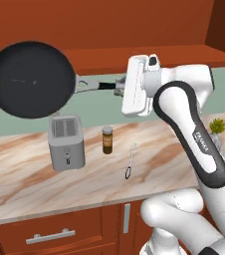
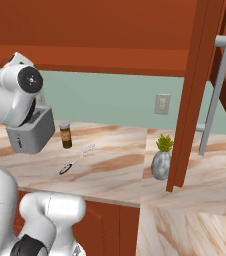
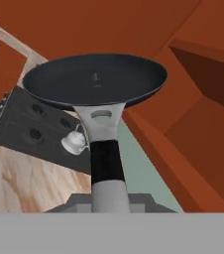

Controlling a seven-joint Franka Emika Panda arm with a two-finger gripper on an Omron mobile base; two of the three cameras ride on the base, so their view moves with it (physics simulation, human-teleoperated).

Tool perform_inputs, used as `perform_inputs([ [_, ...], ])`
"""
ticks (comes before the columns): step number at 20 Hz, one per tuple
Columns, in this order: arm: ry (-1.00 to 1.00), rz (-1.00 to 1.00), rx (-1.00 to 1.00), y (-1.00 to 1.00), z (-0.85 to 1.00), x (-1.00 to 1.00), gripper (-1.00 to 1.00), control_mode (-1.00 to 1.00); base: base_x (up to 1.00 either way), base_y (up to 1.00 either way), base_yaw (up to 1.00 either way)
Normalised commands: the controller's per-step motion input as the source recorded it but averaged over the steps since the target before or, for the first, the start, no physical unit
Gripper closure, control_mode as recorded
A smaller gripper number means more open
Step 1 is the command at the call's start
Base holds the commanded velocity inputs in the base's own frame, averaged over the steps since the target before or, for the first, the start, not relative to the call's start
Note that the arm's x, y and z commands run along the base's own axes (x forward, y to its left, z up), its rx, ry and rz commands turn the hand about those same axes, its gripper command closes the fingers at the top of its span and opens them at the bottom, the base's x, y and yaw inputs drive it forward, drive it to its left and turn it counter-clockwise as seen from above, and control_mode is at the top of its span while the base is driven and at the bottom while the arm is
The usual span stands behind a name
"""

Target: Pick the pan from the cabinet and place it on the stove. Then turn on the stove burner for the pan.

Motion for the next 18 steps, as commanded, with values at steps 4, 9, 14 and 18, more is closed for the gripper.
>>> perform_inputs([
  [4,0.00,0.01,-0.11,-0.25,-0.38,-0.56,1.00,-1.00,0.00,0.00,0.00],
  [9,0.01,0.01,-0.09,-0.21,-0.37,-0.58,1.00,-1.00,0.00,0.00,0.00],
  [14,0.02,0.00,-0.01,0.01,-0.13,-0.18,1.00,-1.00,0.00,0.00,0.00],
  [18,0.00,0.00,0.00,0.03,0.00,0.00,1.00,-1.00,0.00,0.00,0.00],
])
